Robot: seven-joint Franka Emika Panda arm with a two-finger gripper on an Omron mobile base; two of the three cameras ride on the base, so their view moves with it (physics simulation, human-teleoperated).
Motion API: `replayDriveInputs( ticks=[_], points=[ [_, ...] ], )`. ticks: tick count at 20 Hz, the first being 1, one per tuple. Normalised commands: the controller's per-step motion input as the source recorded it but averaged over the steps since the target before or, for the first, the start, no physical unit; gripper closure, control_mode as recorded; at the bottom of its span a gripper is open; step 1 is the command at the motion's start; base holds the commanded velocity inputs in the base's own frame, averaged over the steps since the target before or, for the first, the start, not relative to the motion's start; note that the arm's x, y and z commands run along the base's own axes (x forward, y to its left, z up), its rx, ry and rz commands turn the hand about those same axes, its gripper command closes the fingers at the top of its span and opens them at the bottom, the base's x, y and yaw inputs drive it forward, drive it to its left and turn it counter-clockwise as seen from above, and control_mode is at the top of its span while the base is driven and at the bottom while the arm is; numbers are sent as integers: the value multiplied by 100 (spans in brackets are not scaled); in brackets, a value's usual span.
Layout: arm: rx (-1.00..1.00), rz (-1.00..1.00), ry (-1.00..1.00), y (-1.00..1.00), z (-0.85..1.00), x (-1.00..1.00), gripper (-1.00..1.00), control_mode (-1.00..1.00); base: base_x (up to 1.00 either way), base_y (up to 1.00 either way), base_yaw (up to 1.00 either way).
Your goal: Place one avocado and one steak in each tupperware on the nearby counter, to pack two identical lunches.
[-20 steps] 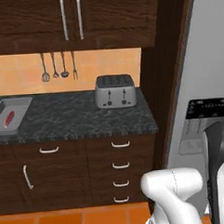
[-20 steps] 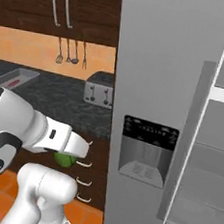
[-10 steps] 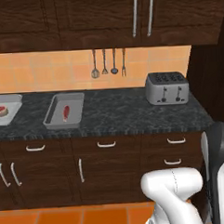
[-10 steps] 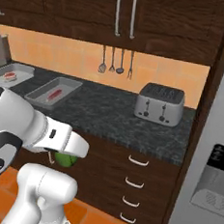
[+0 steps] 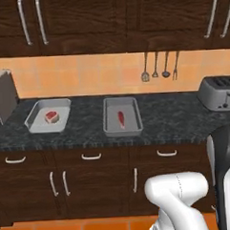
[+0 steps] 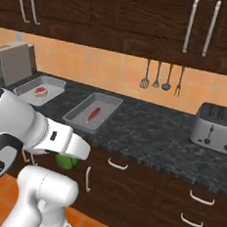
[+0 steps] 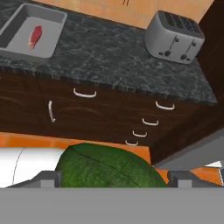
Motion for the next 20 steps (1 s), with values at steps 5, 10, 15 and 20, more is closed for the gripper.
replayDriveInputs(
  ticks=[5,10,15,20],
  points=[
    [0,0,0,0,0,0,100,100,80,100,0],
    [0,0,0,0,0,0,100,100,83,100,0],
    [0,0,0,0,0,0,100,100,65,100,0],
    [0,0,0,0,0,0,100,100,64,87,0]
  ],
)
